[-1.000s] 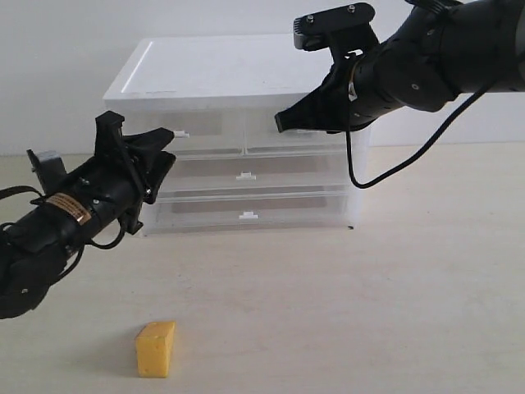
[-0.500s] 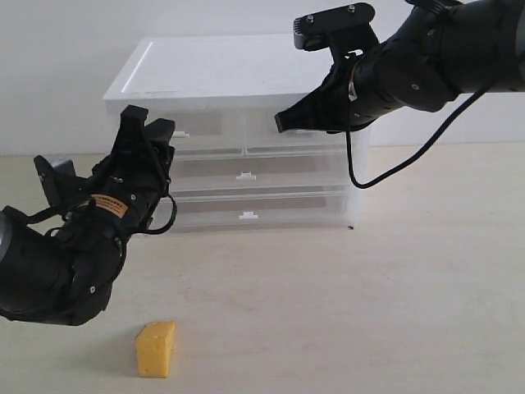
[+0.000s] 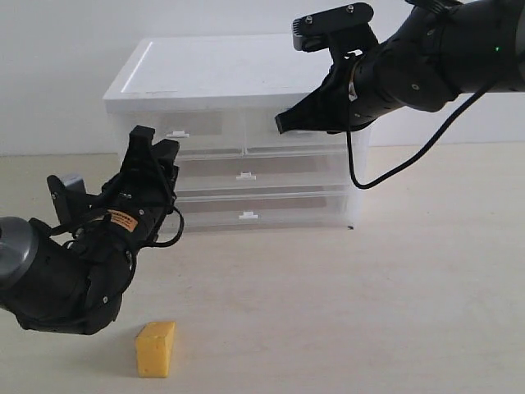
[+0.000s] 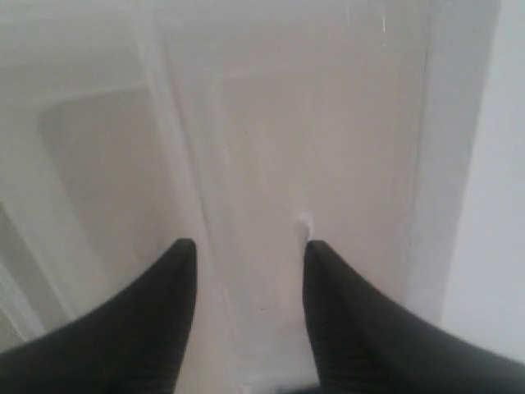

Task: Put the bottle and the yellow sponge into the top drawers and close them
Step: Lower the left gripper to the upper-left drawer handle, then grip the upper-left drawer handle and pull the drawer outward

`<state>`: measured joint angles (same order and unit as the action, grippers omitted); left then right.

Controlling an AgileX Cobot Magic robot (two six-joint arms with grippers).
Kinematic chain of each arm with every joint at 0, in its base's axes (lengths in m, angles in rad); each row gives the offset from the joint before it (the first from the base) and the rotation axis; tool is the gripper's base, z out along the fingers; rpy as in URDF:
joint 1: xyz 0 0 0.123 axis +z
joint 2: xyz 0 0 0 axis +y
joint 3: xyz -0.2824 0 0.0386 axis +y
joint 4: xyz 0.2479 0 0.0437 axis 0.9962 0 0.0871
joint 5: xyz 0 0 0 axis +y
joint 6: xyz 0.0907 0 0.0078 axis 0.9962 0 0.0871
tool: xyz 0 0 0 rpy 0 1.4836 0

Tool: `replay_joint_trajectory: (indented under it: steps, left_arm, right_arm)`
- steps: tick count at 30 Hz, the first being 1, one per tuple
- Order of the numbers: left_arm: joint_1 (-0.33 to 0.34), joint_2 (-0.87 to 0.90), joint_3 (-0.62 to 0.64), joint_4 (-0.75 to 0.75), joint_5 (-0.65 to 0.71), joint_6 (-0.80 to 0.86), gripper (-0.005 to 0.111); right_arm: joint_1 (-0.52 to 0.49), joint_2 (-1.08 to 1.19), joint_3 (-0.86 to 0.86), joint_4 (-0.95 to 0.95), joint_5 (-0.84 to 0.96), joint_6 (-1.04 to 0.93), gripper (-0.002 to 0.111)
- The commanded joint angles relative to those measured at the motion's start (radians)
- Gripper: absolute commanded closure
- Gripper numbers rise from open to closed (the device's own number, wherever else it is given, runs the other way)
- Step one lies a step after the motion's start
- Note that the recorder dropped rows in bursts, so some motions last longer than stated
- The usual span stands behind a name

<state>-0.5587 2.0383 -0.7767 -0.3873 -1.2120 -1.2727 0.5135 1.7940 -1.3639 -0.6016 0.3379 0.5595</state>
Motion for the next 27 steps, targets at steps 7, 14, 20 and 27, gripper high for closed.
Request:
replay_joint_trajectory:
  steps: [7,14,20,27]
  left_arm:
    - [-0.010,-0.001,-0.033,0.058,-0.009,0.009,0.066]
    - [-0.010,-0.001,-0.083,0.035,-0.009,0.027,0.066]
    - [-0.010,-0.001,-0.085,-0.017,-0.009,0.051,0.066]
    - [-0.010,0.006,-0.111,-0.019,-0.009,0.027,0.084]
  right_arm:
    - [-0.006,-0.001,-0.010,-0.011,-0.013,-0.013,0.108]
    - [-0.005,-0.001,-0.010,-0.011,-0.011,-0.012,0.108]
    - [-0.005,-0.001,-0.008,-0.011,-0.013,-0.015,0.108]
    - [-0.005,-0.001,-0.008,-0.011,-0.013,-0.015,0.108]
